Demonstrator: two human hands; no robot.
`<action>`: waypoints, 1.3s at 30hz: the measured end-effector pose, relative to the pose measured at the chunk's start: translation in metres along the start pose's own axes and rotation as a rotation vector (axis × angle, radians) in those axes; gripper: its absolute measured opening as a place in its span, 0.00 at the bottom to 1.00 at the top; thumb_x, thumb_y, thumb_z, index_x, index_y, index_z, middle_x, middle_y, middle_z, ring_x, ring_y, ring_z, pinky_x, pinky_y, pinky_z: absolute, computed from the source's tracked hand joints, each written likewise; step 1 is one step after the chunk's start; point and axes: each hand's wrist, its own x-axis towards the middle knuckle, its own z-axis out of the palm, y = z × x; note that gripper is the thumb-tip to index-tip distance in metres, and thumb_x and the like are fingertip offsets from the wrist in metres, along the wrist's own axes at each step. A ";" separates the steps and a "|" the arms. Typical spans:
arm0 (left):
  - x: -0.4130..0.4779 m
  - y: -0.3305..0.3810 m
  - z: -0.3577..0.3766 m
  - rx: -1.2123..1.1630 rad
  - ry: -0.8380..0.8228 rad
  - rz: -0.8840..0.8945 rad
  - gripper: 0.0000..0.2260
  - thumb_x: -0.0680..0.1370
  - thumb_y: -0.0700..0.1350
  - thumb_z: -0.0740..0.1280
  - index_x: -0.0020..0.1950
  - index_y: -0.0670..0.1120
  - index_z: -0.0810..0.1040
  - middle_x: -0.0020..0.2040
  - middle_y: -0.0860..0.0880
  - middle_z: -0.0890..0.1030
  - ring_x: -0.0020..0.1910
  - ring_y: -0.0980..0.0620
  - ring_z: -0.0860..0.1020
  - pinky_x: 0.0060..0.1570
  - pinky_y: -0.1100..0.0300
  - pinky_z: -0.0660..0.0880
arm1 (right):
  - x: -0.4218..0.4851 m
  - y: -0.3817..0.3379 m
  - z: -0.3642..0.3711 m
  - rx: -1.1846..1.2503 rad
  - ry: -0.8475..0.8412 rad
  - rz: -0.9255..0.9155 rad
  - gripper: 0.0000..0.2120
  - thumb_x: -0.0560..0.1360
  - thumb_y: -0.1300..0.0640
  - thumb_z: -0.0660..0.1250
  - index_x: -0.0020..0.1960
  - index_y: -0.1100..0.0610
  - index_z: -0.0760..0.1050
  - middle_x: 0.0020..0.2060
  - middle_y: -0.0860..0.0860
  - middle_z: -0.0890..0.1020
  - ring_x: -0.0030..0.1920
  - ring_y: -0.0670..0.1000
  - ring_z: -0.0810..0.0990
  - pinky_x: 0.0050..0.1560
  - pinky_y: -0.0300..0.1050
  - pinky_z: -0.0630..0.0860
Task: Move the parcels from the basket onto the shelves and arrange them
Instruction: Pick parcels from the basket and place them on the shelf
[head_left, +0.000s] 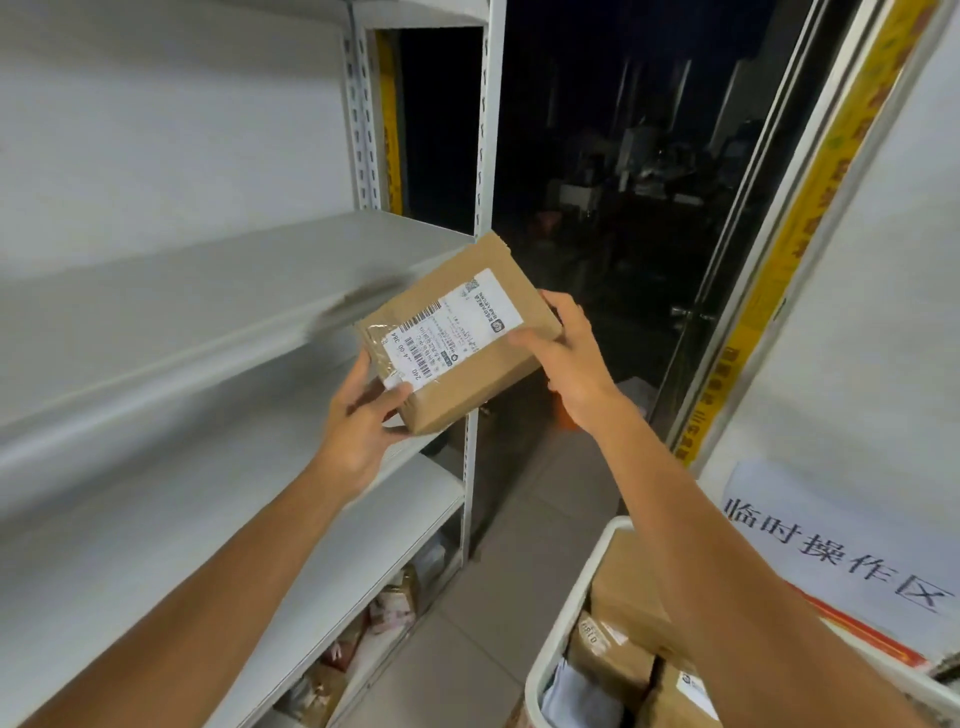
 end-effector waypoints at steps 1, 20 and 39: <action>-0.001 0.002 -0.001 -0.001 0.023 0.003 0.27 0.79 0.34 0.61 0.71 0.59 0.67 0.66 0.52 0.77 0.65 0.43 0.74 0.49 0.42 0.79 | 0.002 -0.003 0.002 -0.017 -0.024 0.008 0.24 0.70 0.48 0.74 0.47 0.21 0.66 0.75 0.51 0.58 0.75 0.58 0.55 0.71 0.64 0.61; -0.049 0.022 -0.025 -0.090 0.328 0.116 0.28 0.77 0.33 0.62 0.72 0.58 0.68 0.66 0.48 0.77 0.63 0.41 0.76 0.46 0.40 0.78 | 0.009 -0.010 0.072 0.415 -0.298 -0.092 0.33 0.67 0.51 0.79 0.62 0.32 0.63 0.72 0.55 0.61 0.70 0.55 0.67 0.66 0.58 0.73; -0.117 0.099 -0.085 0.526 0.699 0.246 0.38 0.64 0.47 0.79 0.69 0.45 0.67 0.68 0.47 0.73 0.66 0.49 0.73 0.61 0.55 0.73 | -0.045 -0.032 0.162 0.837 -0.370 0.219 0.47 0.68 0.59 0.77 0.76 0.40 0.53 0.61 0.52 0.77 0.57 0.53 0.80 0.50 0.60 0.82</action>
